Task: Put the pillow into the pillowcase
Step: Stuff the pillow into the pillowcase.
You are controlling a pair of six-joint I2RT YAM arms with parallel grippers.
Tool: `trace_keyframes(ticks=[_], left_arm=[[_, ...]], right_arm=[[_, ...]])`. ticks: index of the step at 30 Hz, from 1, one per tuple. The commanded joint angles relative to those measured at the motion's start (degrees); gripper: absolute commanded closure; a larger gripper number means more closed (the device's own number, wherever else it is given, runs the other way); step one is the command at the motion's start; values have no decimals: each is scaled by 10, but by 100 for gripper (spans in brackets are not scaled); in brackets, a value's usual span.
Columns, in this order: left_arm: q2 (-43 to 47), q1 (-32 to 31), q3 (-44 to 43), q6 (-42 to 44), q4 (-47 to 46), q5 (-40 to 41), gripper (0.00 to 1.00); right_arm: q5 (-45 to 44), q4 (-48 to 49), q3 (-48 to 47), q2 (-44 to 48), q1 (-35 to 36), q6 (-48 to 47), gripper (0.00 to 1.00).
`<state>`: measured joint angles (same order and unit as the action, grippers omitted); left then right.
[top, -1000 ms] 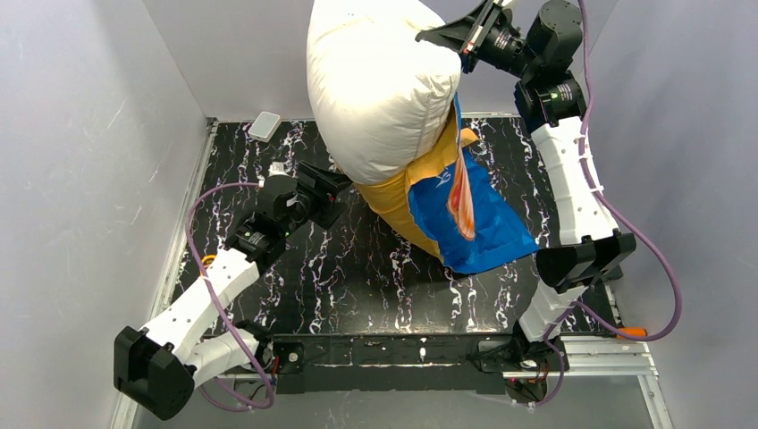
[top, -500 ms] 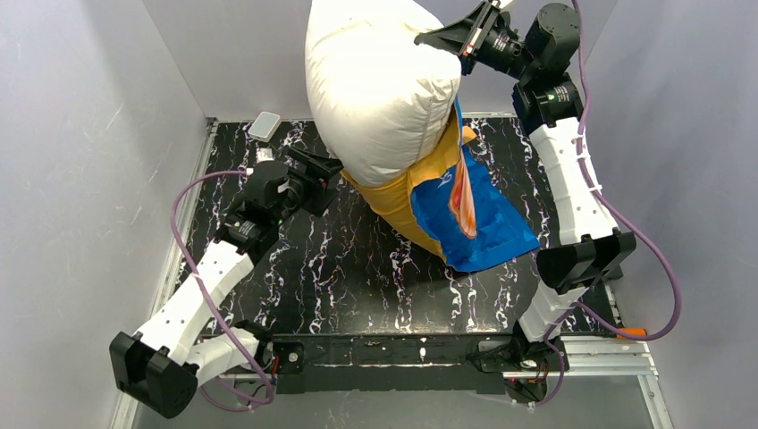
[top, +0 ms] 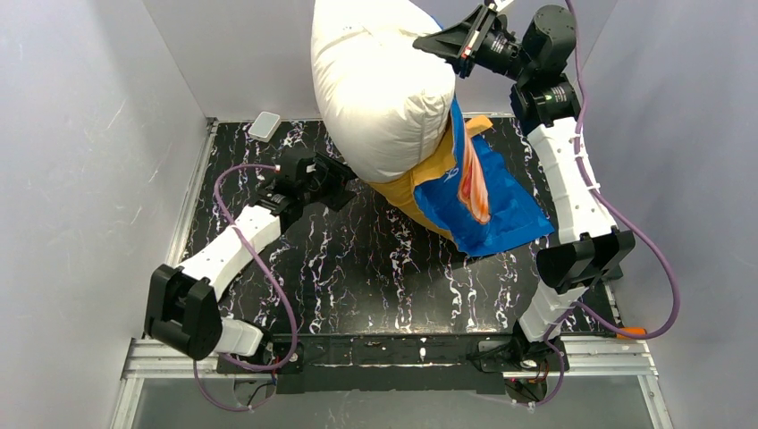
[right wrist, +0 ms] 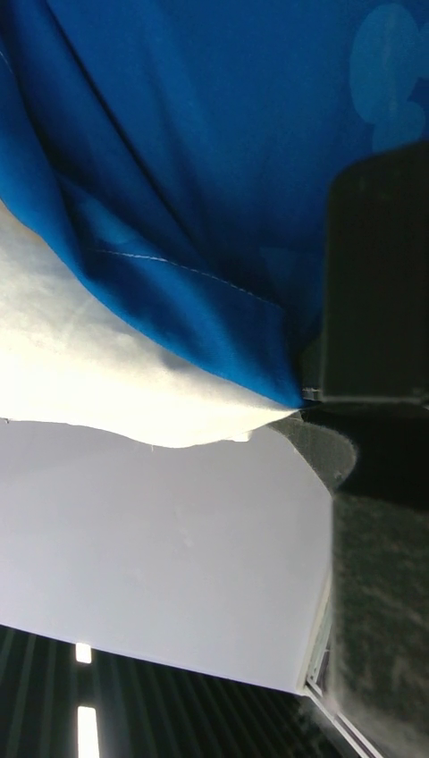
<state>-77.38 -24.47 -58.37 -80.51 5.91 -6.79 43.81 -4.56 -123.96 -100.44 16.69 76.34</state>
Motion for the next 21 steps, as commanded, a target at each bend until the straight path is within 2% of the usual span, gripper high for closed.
trace_keyframes(ticks=[1, 5, 10, 16, 21], left_arm=[[-37, 14, -36, 15, -25, -49, 49], [-61, 16, -34, 19, -73, -84, 76], [-31, 18, -13, 23, -88, -85, 100], [53, 25, 22, 18, -55, -49, 100], [136, 41, -13, 53, 14, -2, 100]], right_arm=[[-8, 165, -33, 60, 3, 45, 99], [-5, 169, -30, 59, 3, 48, 99], [-8, 184, -2, 69, 3, 53, 99], [-4, 189, 7, 68, 3, 55, 99], [6, 176, 27, 77, 3, 38, 99]])
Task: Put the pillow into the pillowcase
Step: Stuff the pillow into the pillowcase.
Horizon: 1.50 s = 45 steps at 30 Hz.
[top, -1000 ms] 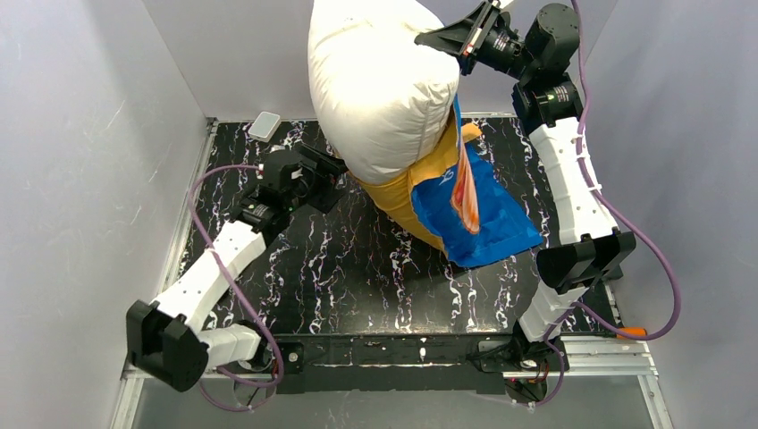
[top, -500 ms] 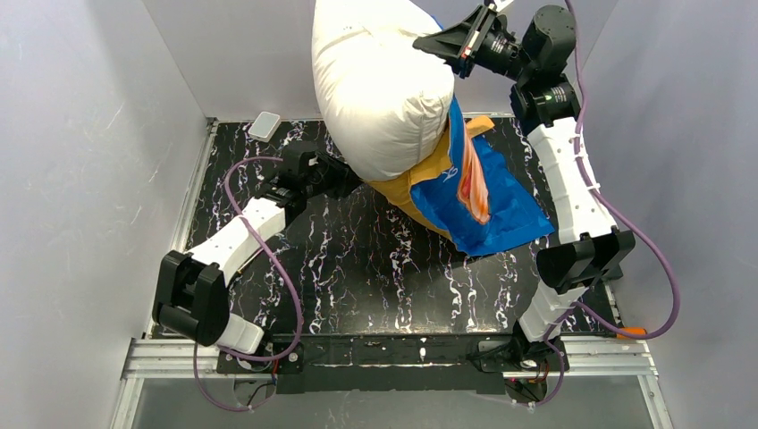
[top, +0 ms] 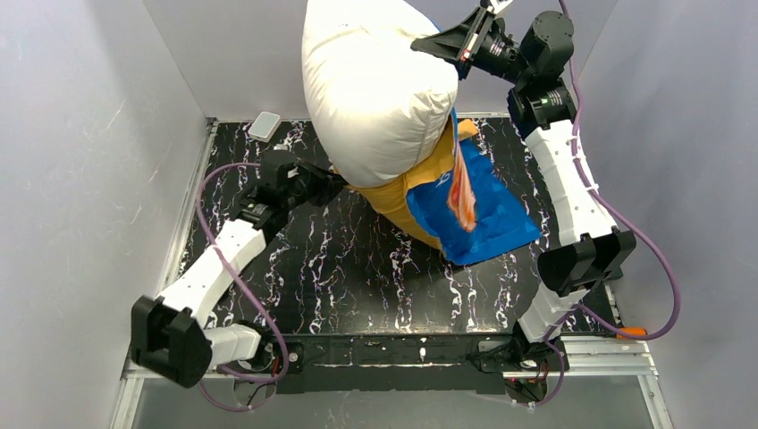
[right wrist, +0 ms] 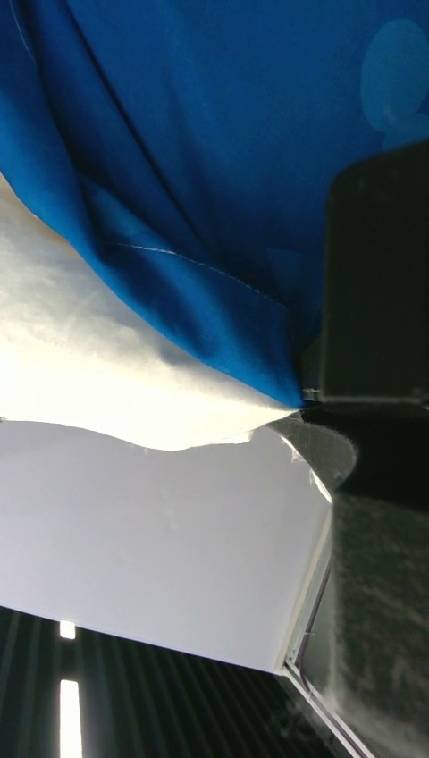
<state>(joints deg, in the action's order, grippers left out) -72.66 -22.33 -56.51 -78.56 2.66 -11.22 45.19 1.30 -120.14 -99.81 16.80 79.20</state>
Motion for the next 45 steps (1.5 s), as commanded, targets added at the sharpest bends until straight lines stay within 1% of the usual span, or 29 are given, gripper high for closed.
trace_keyframes(ticks=[1, 3, 5, 7, 8, 10, 14, 16, 19, 22, 24, 28, 31, 34, 37, 39, 41, 43, 45], left_arm=[[98, 29, -52, 48, 52, 41, 100], [108, 49, -114, 85, 81, 31, 100], [96, 60, -203, 124, 122, 17, 100], [58, 62, -312, 166, 172, -10, 100], [25, 62, -374, 178, 196, -28, 100], [-25, 62, -471, 187, 223, -67, 100], [-113, 58, -624, 172, 223, -135, 100], [-154, 49, -684, 173, 223, -156, 100], [-199, 21, -759, 189, 223, -152, 100], [-235, -20, -816, 207, 217, -139, 100], [-254, -41, -842, 216, 197, -133, 100], [-275, -81, -869, 253, 121, -104, 100], [-270, -99, -870, 285, 73, -71, 100], [-265, -113, -869, 312, 46, -69, 100], [-259, -128, -850, 339, 50, -89, 100], [-245, -142, -814, 360, 63, -103, 100], [-210, -159, -749, 385, 79, -105, 100], [-177, -178, -663, 409, 91, -91, 100], [-125, -202, -553, 426, 99, -62, 100]], right_arm=[[-4, 109, -8, 72, 2, 2, 99], [6, 98, 0, 76, 2, -14, 99], [17, 85, 10, 79, 2, -30, 99], [30, 77, 23, 84, 2, -44, 99], [36, 71, 31, 87, 2, -56, 99], [46, 53, 42, 95, 2, -85, 99], [68, -7, 46, 105, 2, -159, 99], [76, -45, 44, 109, 2, -196, 99], [81, -105, 45, 115, 2, -258, 99], [77, -158, 53, 124, 2, -313, 99], [71, -175, 67, 129, 2, -330, 99], [63, -165, 99, 140, 4, -351, 99], [56, -181, 131, 150, 14, -391, 99], [22, -247, 179, 169, 41, -467, 99], [-22, -280, 262, 189, 83, -528, 99], [-48, -294, 323, 195, 109, -558, 99], [-75, -297, 392, 190, 121, -562, 99], [-95, -307, 421, 164, 121, -546, 99], [-114, -347, 412, 125, 121, -541, 99]])
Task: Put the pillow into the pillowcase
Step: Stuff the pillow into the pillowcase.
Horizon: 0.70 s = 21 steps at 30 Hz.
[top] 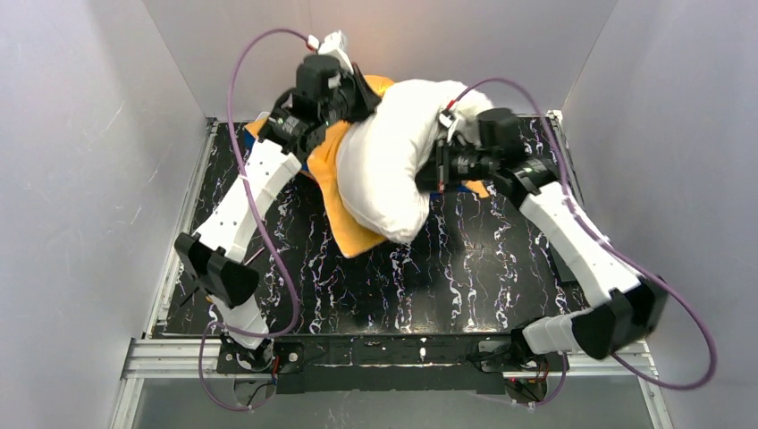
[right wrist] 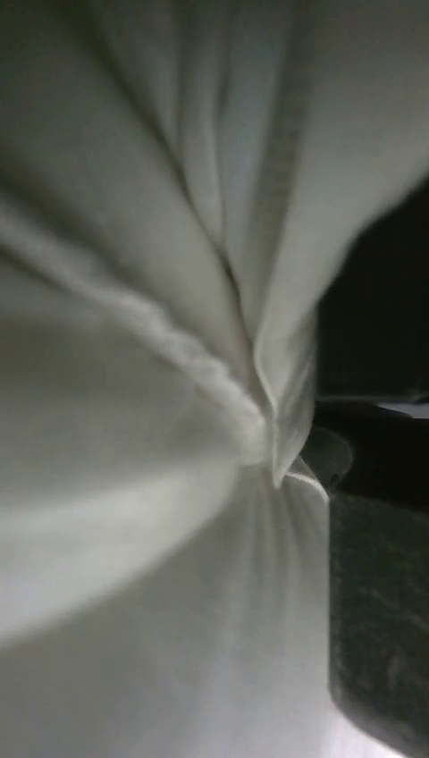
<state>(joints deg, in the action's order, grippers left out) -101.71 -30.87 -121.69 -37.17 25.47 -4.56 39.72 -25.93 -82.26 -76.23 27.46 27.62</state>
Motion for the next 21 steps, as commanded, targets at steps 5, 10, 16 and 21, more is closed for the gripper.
trace_keyframes(ticks=[5, 10, 16, 21], left_arm=[[270, -148, 308, -10, -123, -17, 100], [332, -149, 436, -69, -118, 85, 100], [341, -149, 443, -79, -69, 119, 100], [341, -149, 443, -84, -61, 122, 100]], right_arm=[[-140, -215, -40, -165, 10, -86, 66], [-218, -262, 5, -107, -28, -93, 25], [-276, -296, 62, 13, -82, -83, 12], [-261, -274, 15, 47, -105, -56, 2]])
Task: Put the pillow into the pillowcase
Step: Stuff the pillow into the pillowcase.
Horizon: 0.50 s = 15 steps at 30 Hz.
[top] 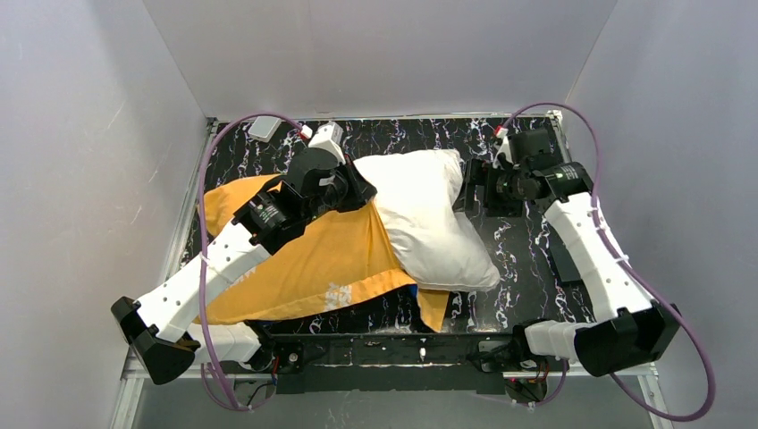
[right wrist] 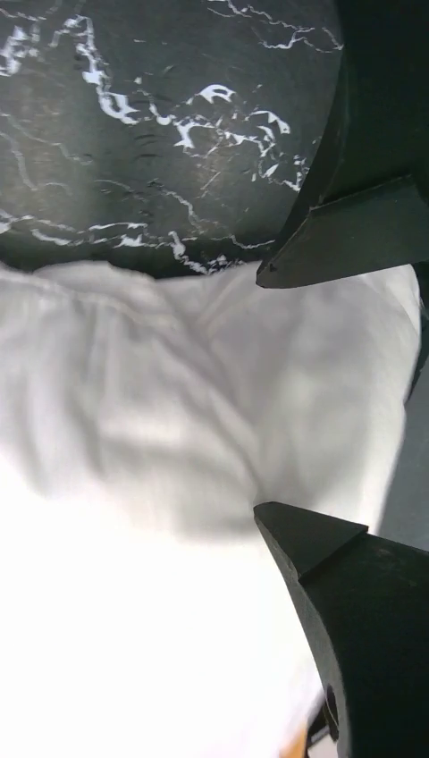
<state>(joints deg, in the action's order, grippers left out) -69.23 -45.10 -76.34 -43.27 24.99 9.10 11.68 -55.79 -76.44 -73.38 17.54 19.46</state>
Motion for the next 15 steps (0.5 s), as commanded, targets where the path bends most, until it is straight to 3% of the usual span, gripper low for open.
trace_keyframes(ticks=[1, 4, 11, 15], left_arm=[[15, -7, -10, -25, -56, -17, 100], [13, -7, -10, -28, -60, -23, 100], [-8, -6, -23, -48, -85, -45, 100], [-70, -7, -74, -76, -111, -120, 100]], right_arm=[[29, 37, -53, 17, -7, 32, 2], [93, 82, -48, -2, -8, 55, 2], [227, 185, 89, -54, -8, 121, 4], [316, 311, 132, -60, 3, 195, 37]])
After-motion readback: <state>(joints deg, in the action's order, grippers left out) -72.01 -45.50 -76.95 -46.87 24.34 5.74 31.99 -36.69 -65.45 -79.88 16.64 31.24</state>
